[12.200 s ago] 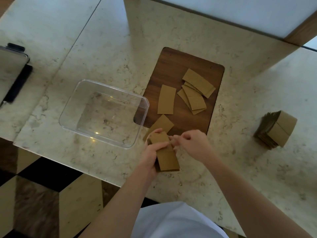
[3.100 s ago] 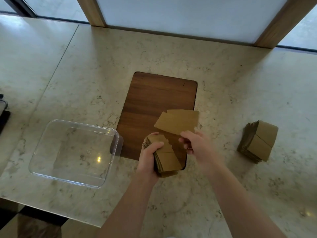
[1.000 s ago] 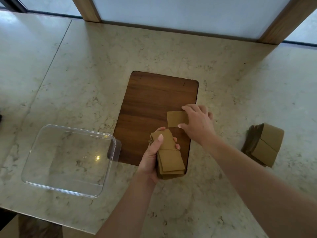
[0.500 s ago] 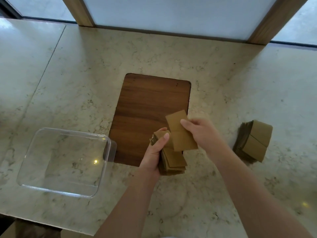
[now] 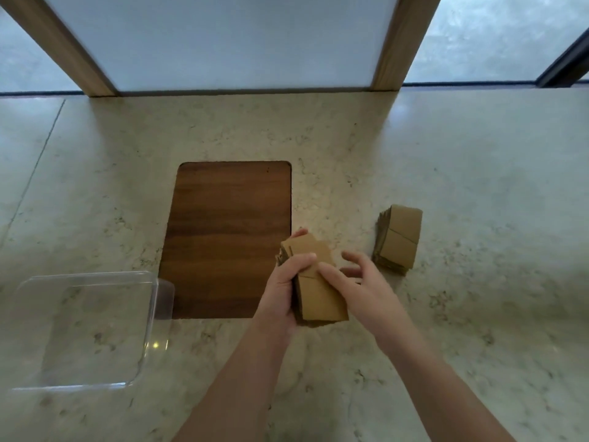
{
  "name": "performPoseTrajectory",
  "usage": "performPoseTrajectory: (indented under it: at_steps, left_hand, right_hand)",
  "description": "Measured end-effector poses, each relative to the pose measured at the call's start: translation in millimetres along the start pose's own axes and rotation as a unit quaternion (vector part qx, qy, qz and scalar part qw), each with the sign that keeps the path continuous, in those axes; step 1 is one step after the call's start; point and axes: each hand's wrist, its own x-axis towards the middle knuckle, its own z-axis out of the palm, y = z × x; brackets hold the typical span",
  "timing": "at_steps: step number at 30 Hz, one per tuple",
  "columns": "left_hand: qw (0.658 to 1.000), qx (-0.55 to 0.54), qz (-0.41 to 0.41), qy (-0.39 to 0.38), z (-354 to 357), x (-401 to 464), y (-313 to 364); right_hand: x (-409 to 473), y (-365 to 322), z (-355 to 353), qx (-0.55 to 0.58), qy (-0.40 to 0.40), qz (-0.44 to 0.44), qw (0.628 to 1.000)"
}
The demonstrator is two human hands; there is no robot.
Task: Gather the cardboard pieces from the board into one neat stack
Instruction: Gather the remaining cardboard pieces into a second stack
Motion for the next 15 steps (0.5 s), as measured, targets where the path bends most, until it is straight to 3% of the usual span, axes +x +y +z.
performPoseTrajectory:
  at_steps: [3, 5, 9, 12, 15]
  left_hand:
    - [0.999, -0.024, 0.035, 0.028, 19, 0, -7]
    - [0.997, -0.047, 0.047, 0.042, 30, 1, -10]
    - [0.994, -0.101, 0.034, -0.004, 60, -6, -29]
    - [0.992, -0.122, 0.042, -0.007, 70, -9, -35]
    - [0.992, -0.114, 0.041, -0.016, 74, -13, -36]
  right_hand:
    - [-28, 17, -4, 0.178, 0.009, 0.022, 0.984]
    - [-43, 27, 8, 0.199, 0.093, -0.043, 0.975]
    - [-54, 22, 18, 0.178, 0.246, -0.161, 0.939]
    - [-47, 16, 8, 0.2, 0.256, -0.183, 0.928]
    - [-41, 21, -8, 0.17, 0.21, -0.19, 0.944]
